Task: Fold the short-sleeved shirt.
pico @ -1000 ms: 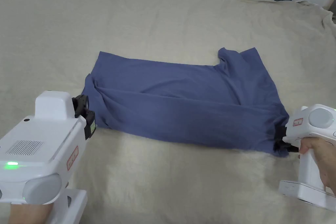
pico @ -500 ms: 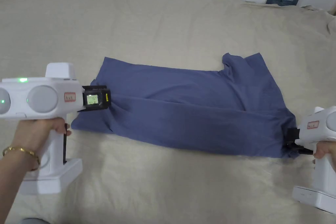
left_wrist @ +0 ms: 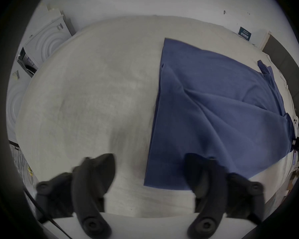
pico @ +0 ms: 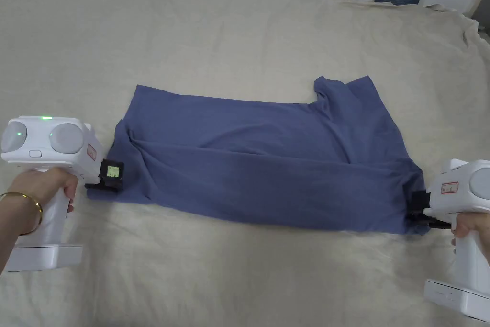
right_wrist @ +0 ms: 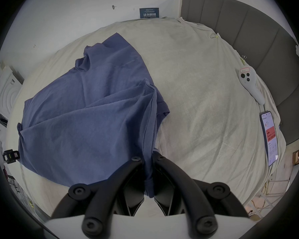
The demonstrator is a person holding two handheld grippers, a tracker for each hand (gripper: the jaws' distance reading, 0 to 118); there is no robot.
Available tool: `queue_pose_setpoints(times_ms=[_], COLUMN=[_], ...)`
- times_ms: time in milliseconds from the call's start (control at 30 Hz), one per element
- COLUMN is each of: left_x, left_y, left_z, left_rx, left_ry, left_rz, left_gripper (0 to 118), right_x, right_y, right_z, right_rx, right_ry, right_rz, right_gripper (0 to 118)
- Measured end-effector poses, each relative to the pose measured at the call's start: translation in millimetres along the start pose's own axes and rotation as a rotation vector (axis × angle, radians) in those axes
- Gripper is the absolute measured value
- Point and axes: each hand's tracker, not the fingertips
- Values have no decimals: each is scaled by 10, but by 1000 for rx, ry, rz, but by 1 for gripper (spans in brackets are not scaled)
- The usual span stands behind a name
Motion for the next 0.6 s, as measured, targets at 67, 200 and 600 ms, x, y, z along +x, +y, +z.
queue_pose_setpoints(times_ms=[67,200,600], left_x=[28,94,-216], left_y=[-35,-32,27], left_z=[-9,21,601], left_rx=[7,30,119], left_ry=[-12,-31,-90], left_rz=[14,-27,-30], left_gripper=[51,3,0], right_x=[-6,-7,108], right_y=[-1,6,104], right_z=[-11,-30,202], right_rx=[-5,-8,-11], right_ry=[-2,-5,-9], right_rz=[1,0,41], right_gripper=[4,4,4])
